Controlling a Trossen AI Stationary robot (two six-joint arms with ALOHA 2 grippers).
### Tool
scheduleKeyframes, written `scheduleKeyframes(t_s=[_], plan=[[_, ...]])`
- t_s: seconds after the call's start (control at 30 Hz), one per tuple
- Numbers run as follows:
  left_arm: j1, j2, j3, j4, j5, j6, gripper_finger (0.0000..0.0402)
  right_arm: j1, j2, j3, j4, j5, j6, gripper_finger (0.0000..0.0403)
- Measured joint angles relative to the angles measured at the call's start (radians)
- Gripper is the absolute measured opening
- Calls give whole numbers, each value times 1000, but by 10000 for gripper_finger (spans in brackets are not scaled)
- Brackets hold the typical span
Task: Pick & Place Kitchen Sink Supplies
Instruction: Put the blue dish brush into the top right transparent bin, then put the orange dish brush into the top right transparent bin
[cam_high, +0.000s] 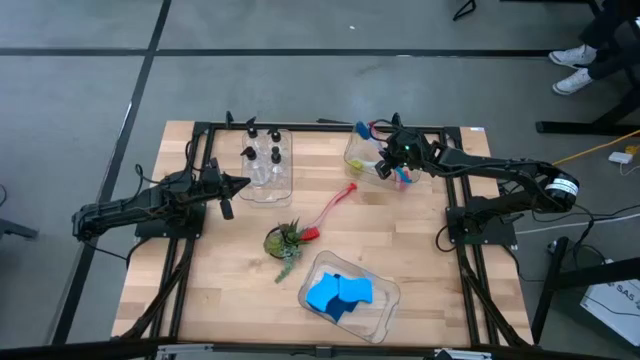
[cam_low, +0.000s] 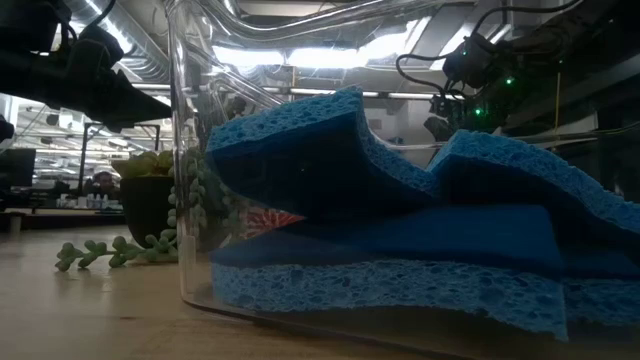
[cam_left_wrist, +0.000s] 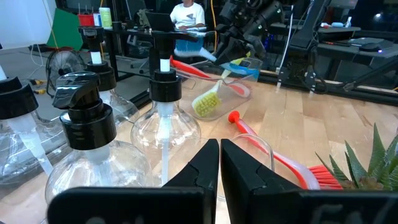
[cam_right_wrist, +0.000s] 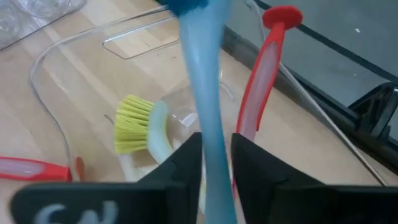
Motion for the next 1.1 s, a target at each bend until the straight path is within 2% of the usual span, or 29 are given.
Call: scheduleKeyframes(t_s=[0.23, 0.5, 0.83, 1.1], plan=[[0, 0, 0, 0, 0, 0, 9, 0, 0, 6, -11, 3, 6, 173], [0, 0, 0, 0, 0, 0, 8, 0, 0, 166, -187, 3, -49, 245], [0, 0, 0, 0, 0, 0, 12, 46, 0, 400, -381, -29, -122, 256], [0, 0, 0, 0, 0, 0, 13, 194, 0, 476, -381, -199, -291, 256]])
